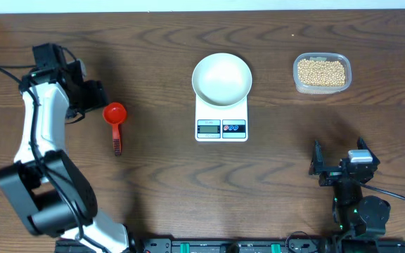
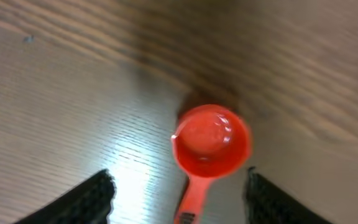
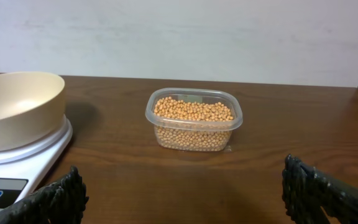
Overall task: Scoop item into bowl and weigh 50g on scale
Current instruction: 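Reach the left gripper down and grasp the red scoop's handle, then lift the red scoop with the left gripper and carry it over the bowl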
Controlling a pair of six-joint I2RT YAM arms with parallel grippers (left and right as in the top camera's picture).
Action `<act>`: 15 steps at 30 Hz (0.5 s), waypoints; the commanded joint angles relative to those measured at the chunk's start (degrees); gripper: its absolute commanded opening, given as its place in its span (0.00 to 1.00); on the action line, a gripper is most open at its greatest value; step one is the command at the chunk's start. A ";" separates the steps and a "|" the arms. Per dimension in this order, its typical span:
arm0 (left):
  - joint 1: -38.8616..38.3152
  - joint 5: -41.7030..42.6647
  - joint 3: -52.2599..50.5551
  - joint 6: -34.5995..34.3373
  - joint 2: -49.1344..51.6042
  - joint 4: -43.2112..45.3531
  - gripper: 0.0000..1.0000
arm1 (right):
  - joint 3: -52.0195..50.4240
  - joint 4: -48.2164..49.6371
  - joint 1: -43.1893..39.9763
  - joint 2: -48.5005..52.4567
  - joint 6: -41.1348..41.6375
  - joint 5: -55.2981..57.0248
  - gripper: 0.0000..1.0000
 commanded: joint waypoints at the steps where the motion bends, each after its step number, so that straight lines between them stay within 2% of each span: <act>1: 0.09 -0.66 0.31 1.68 3.89 0.48 0.63 | -0.28 0.09 -0.39 -0.37 -0.24 0.46 0.99; 9: 0.04 -0.59 0.31 2.67 11.39 3.69 0.50 | -0.28 0.09 -0.39 -0.37 -0.24 0.46 0.99; 15: 0.07 -0.39 0.28 2.84 15.19 4.74 0.36 | -0.28 0.09 -0.39 -0.37 -0.26 0.46 0.99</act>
